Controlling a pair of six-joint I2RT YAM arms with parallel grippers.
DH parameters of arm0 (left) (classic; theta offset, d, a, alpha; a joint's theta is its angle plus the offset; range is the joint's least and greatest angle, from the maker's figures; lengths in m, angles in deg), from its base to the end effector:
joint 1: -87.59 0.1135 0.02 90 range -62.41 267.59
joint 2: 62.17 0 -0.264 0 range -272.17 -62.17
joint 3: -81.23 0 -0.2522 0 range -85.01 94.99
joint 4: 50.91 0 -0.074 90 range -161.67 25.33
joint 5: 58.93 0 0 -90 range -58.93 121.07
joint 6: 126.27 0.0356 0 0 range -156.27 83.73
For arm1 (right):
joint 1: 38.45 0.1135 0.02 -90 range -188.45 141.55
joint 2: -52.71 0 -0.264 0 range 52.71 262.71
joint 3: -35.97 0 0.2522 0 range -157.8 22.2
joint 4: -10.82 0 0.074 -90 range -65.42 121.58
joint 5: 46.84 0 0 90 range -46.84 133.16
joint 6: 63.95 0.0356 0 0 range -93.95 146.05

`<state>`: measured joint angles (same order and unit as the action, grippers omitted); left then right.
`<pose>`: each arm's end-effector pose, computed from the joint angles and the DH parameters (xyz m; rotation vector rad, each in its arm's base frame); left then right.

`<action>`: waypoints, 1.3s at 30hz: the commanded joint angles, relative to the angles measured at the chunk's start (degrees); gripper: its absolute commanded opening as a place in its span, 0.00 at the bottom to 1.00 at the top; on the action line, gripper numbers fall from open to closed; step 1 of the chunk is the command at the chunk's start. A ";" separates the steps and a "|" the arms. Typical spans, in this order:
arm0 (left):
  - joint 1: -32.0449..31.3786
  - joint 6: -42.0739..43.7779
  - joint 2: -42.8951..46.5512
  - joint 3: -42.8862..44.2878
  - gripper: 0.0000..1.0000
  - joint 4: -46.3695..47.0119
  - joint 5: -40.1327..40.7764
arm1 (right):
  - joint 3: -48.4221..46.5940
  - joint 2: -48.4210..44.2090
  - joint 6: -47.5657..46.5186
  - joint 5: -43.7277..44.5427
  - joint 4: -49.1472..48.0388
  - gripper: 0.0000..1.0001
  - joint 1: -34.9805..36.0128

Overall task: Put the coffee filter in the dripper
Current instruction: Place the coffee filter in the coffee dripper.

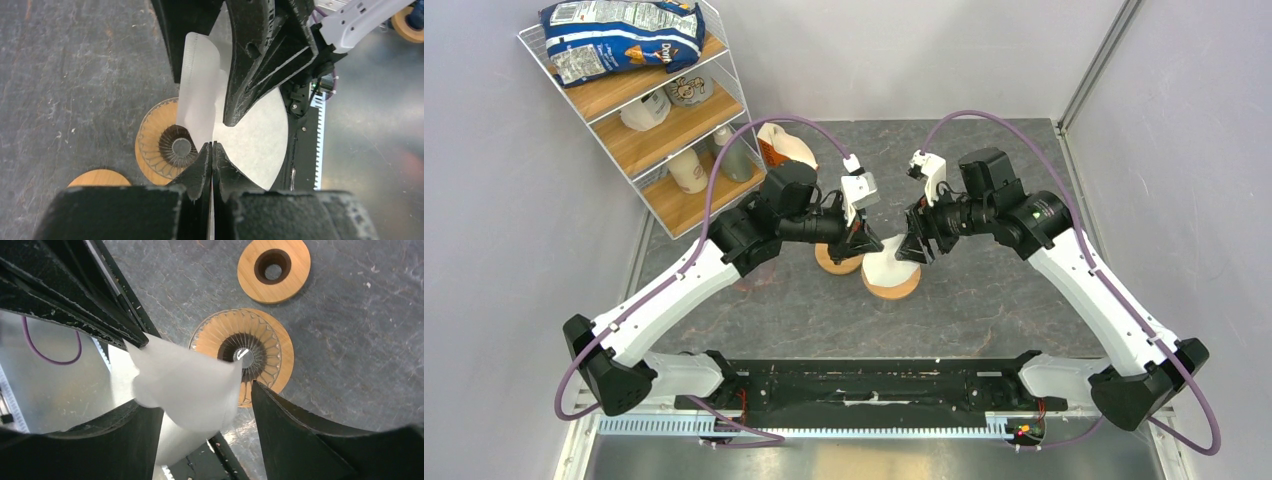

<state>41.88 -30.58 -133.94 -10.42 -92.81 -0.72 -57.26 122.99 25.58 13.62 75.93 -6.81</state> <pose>0.1775 -0.2088 0.3916 1.2230 1.6882 -0.9934 0.1959 0.1414 0.3899 -0.9058 2.1627 0.8690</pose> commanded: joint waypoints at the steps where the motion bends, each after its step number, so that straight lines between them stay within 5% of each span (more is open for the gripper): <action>1: 0.01 2.78 -0.17 3.42 0.02 0.28 -6.12 | -2.38 -1.26 -9.01 -3.78 -0.44 0.69 -0.09; 27: -0.08 -4.49 2.43 0.39 0.02 6.08 6.99 | -1.93 -1.30 -10.68 -1.93 2.26 0.01 0.33; 39: -3.07 -7.48 1.92 -1.91 0.02 5.39 10.11 | -4.76 2.73 -5.09 -2.76 5.41 0.00 0.40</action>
<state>39.56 -35.23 -132.17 -12.08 -88.55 6.23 -58.02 123.43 17.10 11.83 79.67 -6.42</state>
